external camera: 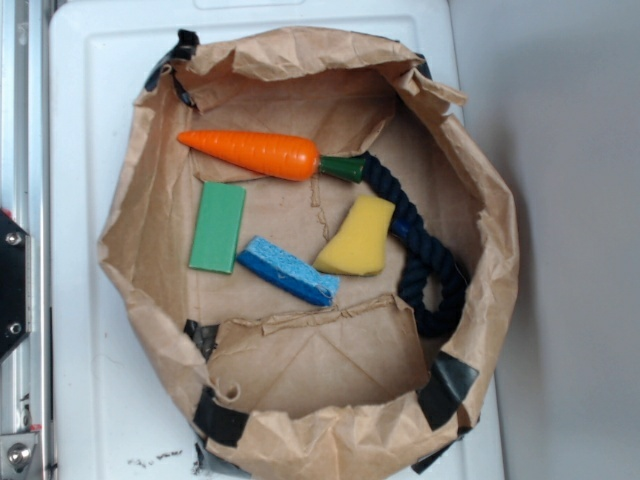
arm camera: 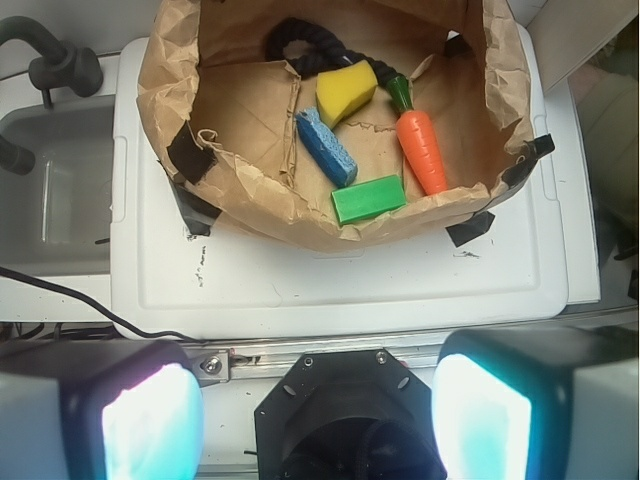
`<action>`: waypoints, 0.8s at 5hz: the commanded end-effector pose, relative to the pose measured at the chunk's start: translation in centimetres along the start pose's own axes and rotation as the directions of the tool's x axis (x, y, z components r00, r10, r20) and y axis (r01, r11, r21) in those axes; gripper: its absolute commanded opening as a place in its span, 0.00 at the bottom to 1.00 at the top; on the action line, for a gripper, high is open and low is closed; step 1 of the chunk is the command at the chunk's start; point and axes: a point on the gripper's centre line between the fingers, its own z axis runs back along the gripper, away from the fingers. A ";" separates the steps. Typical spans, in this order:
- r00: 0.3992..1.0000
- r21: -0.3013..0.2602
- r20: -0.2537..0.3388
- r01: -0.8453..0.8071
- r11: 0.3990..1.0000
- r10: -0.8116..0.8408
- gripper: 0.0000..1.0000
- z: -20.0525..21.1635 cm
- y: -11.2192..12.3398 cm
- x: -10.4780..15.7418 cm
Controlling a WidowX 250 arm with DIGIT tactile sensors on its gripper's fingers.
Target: Grab the carrot.
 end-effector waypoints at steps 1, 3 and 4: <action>1.000 0.000 0.000 0.000 1.000 0.000 1.00 0.0 0.0 0.0; 0.998 0.044 0.005 -0.062 0.997 0.062 1.00 -1.5 -0.6 3.4; 0.999 0.052 0.017 -0.035 0.998 0.034 1.00 -2.4 -0.7 4.6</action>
